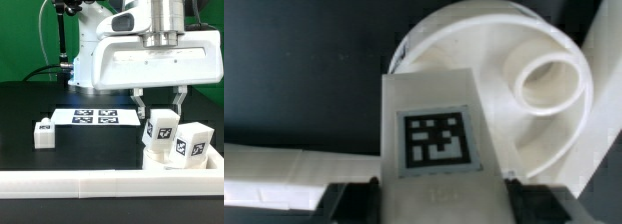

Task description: Assemble stool

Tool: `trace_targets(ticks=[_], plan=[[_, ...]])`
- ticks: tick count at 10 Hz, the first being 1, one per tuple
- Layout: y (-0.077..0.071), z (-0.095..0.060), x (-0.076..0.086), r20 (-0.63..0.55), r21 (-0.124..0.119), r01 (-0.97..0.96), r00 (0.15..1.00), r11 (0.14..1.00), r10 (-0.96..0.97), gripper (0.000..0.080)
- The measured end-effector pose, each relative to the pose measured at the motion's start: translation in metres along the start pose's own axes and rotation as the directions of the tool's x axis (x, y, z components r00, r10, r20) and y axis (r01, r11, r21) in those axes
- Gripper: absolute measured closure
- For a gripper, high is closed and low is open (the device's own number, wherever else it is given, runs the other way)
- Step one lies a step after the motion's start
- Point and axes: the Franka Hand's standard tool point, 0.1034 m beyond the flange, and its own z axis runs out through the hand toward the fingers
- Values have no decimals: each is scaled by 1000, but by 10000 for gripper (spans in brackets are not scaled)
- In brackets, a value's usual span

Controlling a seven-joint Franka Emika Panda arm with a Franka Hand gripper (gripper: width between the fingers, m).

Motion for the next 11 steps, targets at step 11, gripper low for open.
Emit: trace_targets(ticks=[11], plan=[[2,-1,-10,-7,65,-850,523,522,852,453]])
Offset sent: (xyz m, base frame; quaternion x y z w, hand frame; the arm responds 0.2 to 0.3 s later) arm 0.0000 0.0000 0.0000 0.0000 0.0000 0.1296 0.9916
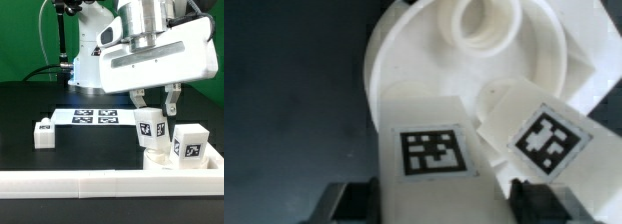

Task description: Assemble stool

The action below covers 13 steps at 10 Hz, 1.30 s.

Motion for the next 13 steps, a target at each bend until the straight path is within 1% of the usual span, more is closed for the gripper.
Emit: trace_targets(ticks=[2,4,5,6,7,8,9,10,11,12,13], plan=[[1,-1,1,8,9,-194,981,981,194,453],[2,-1,0,20,16,-384,923,923,384,453],[1,-1,-1,26,14,-470,883,883,469,453],[1,-1,0,28,14,-524,852,852,523,453],[1,-1,0,33,14,-598,802,802,597,453],[-1,-1,-4,43,5,-655,755,755,655,453],[-3,-1,-5,51,-1,-688,724,725,688,453],[-2,-1,-5,53,-1,-721,692,693,720,453],[-2,-1,-6,54,-1,-720,693,694,719,453],[-2,-1,-5,54,-1,-713,700,701,712,234],[-4,-4,-4,56,6,-707,707,708,705,234]])
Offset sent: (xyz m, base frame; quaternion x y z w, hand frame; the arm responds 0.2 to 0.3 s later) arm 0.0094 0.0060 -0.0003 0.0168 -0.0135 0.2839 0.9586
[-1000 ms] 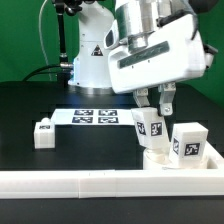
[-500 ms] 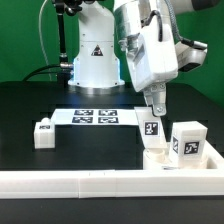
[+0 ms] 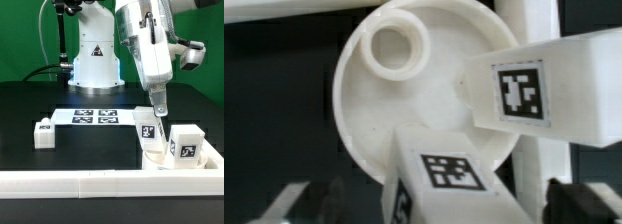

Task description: Assemble stool

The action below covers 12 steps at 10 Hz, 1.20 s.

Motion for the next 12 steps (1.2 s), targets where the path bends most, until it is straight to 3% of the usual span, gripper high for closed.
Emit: trace_targets(ticks=[1,3,5,8,9,12], plan=[[-3,-5,-2,3,9,7,1000,1000,-7,168],[-11,-17,-3,7,31,53,999,998,-53,154],[-8,-14,-3,5,26,62,998,998,-62,151],[-7,-13,-5,2,18,320,947,947,-320,151],[-5,-12,-6,7,4,455,890,890,-455,151],[-9,-19,-3,25,-8,713,701,701,-713,151]])
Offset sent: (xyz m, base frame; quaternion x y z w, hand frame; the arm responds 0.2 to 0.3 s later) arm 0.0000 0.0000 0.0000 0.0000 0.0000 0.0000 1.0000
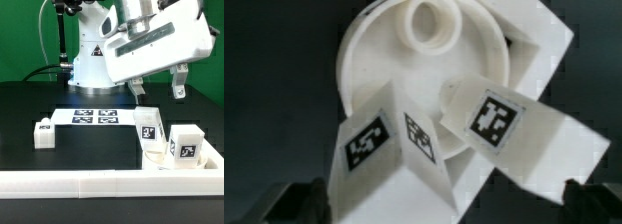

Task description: Assemble stool

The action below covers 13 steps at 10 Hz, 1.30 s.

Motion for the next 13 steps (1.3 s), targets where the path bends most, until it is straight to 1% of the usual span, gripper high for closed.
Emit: trace_targets(ticks=[1,4,5,6,7,8,9,11,12,13], plan=[[-3,0,-1,7,-11,89,996,996,-89,151],[-1,1,0,9,-12,288,958,958,-288,151],[-1,1,0,13,-15,379,925,925,-379,151],[-3,-1,1,38,-27,505,863,863,-504,151],[-7,-3,4,59,-31,599,800,800,-597,151],[-11,-4,5,73,-28,687,726,726,-684,151],[-12,-3,6,75,-27,729,684,684,-726,151],[-11,-3,7,78,-18,812,583,583,-809,151],[-9,-2,7,93,-9,868,495,497,-864,151],[-7,-1,8,124,12,930,364,368,-923,151]])
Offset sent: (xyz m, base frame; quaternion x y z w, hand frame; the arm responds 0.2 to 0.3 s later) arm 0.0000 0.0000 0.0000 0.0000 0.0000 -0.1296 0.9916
